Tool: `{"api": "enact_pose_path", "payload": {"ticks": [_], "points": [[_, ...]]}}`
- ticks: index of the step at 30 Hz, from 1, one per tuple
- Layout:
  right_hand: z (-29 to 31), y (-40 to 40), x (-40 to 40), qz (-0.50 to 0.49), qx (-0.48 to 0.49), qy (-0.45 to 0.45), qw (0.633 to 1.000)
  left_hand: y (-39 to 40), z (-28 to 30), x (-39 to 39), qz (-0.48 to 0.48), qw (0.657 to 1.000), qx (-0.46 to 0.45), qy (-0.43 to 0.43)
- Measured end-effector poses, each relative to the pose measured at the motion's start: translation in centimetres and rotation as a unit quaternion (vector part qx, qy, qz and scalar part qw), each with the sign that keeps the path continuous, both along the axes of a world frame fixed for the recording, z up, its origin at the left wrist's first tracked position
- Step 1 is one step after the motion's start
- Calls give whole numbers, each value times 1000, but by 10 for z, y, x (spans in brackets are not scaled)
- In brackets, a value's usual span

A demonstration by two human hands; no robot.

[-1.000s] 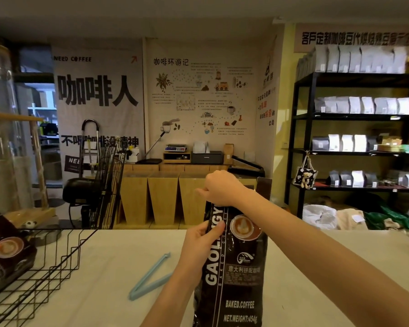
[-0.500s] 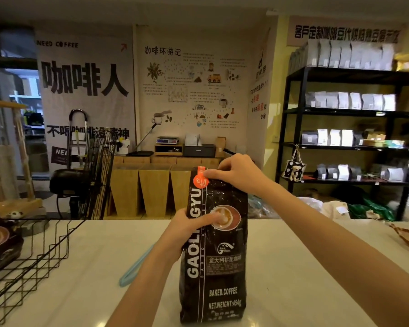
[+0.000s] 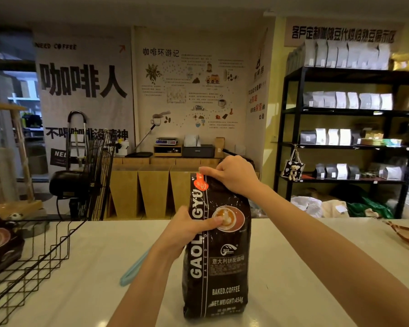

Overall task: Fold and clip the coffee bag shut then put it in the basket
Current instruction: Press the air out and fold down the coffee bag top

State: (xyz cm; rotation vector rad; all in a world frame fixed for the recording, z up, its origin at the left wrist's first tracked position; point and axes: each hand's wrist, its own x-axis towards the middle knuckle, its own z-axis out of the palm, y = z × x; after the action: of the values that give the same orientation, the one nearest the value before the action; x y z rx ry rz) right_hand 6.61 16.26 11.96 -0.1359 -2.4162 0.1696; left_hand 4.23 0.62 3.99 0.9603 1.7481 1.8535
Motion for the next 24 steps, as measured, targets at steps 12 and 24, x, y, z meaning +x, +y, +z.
{"api": "enact_pose_path", "payload": {"ticks": [12,24], "points": [[-10,16,4,49,-296,3,954,7,-1,-4,18,996,14,-83],[-96,9,58,252,-615,-9,747,15,-4,-13,55,988,59,-130]]}}
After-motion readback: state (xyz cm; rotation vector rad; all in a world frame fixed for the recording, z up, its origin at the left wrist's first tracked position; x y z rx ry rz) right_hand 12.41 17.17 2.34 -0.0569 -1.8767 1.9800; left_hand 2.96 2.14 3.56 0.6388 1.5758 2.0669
